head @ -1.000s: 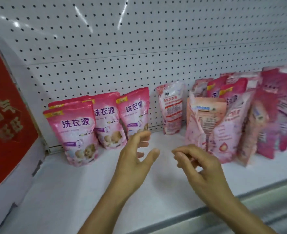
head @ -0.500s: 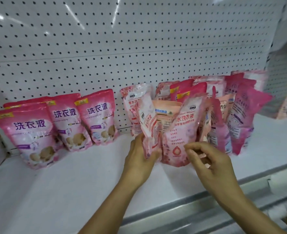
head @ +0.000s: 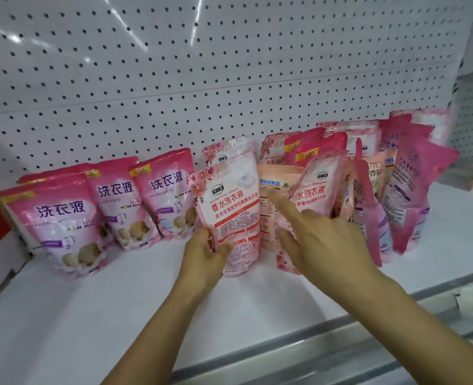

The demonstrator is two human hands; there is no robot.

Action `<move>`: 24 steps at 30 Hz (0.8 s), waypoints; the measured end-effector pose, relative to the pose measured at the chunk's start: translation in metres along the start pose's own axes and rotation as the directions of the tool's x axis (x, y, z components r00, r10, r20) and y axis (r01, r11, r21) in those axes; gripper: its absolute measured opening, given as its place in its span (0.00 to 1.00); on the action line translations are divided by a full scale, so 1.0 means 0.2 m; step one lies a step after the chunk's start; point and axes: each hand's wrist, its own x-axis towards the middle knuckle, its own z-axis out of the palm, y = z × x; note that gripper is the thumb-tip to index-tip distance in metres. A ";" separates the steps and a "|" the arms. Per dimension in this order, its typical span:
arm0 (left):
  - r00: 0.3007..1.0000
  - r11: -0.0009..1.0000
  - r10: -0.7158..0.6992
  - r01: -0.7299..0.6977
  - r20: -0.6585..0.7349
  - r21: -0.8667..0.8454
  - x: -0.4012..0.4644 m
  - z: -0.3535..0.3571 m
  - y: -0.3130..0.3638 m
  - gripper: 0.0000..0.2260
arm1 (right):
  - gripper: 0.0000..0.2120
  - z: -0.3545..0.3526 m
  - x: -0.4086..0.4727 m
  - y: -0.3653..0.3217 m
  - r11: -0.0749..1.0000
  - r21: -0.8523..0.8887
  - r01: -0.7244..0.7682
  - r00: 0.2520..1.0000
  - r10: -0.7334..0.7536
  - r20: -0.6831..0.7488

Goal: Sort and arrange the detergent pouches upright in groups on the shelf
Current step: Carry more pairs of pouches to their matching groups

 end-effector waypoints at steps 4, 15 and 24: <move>1.000 0.999 0.027 -0.027 0.015 0.022 0.01 -0.02 -0.01 0.18 | 0.22 0.02 0.06 -0.04 0.973 -0.217 -0.073 0.997 0.080 0.022; 0.977 0.969 0.212 -0.210 0.003 -0.129 -0.02 -0.06 0.06 0.08 | 0.08 0.00 -0.09 -0.10 0.982 0.165 -0.092 0.917 0.148 -0.370; 0.986 0.951 0.143 -0.161 -0.085 -0.264 0.11 -0.11 0.07 0.09 | 0.14 0.03 -0.14 -0.21 0.420 0.843 -0.337 0.748 0.663 -0.031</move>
